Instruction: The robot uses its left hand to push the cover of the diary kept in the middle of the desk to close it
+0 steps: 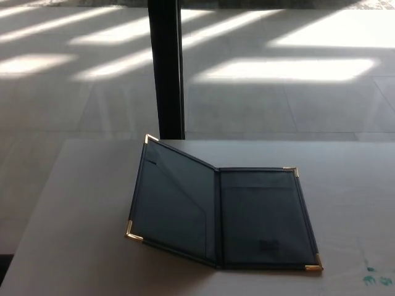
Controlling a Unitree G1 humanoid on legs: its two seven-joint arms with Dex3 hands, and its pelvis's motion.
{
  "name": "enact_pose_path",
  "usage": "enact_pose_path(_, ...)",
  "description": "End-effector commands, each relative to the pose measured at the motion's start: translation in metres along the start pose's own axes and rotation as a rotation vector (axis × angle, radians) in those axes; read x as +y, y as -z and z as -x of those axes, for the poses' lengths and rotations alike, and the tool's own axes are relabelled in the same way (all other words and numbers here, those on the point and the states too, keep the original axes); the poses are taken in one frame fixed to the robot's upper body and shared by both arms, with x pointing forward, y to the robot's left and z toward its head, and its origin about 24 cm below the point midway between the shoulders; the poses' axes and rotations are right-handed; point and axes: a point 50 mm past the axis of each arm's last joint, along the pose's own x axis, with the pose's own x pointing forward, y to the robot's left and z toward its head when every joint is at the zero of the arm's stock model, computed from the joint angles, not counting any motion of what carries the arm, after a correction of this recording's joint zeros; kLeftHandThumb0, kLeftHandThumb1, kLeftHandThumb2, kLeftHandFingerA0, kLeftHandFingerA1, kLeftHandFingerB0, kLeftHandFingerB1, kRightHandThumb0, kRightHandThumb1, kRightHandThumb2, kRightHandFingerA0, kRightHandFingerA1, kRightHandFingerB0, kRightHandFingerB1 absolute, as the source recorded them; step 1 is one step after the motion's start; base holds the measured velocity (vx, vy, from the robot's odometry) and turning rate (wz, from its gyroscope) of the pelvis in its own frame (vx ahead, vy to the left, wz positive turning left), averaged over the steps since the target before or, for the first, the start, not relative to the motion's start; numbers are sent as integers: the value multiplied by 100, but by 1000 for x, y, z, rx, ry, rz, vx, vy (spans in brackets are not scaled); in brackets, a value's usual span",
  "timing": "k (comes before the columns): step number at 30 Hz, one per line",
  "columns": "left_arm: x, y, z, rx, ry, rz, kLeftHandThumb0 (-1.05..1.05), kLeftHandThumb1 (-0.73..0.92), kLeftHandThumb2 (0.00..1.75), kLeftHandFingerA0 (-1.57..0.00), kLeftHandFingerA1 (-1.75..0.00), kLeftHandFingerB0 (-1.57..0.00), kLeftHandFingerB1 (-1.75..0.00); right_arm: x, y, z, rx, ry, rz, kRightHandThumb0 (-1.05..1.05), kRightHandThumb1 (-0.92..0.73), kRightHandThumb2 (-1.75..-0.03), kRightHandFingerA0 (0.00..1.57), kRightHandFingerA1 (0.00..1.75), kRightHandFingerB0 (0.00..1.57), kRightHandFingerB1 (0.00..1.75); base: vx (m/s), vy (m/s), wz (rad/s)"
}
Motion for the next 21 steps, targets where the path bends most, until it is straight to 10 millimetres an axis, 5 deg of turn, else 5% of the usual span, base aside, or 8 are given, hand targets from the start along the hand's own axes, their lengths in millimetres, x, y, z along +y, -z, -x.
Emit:
enact_pose_path(1, 36, -23, -3, 6, -196, 411, -74, 92, 71, -54, -51, -40, -43, -34, -24, 7, -139, 40, -291, -96, -92, -72, 63, 96, 61, 75, 0, 0, 0)
enact_pose_path(3, 41, -25, -3, 11, -218, 444, -73, 92, 71, -64, -57, -50, -47, -33, -25, 6, -141, 40, -303, -95, -92, -71, 66, 99, 61, 76, 0, 0, 0)
enact_pose_path(4, 44, -27, -4, 5, -230, 518, -72, 92, 72, -61, -58, -43, -47, -32, -26, 5, -142, 44, -303, -86, -70, -121, 68, 93, 61, 77, 0, 0, 0)
enact_pose_path(6, 46, -37, -4, -5, -249, 540, -73, 92, 73, -65, -66, -41, -45, -31, -26, 5, -136, 42, -315, -98, -92, -68, 63, 96, 63, 75, 0, 0, 0)
enact_pose_path(12, 36, -74, -6, -122, -232, 506, -72, 77, 116, -77, -104, -77, -89, -32, -29, 7, -138, 50, -315, -100, -70, -103, 71, 95, 64, 76, -2, -1, 2)
enact_pose_path(13, 31, -87, -4, -176, -201, 479, -76, 92, 68, -74, -90, -67, -64, -32, -29, 7, -140, 48, -319, -99, -70, -103, 70, 96, 64, 77, 0, 0, 0)
enact_pose_path(17, -3, -147, 11, -358, -125, 396, -71, 79, 116, -50, -59, -31, -50, -33, -30, 7, -133, 45, -314, -97, -70, -103, 70, 95, 61, 75, 0, 0, 0)
enact_pose_path(21, -42, -177, 33, -479, -15, 327, -75, 92, 73, -57, -48, -46, -44, -34, -29, 6, -128, 64, -322, -99, -71, -103, 72, 95, 63, 74, 0, 0, 0)
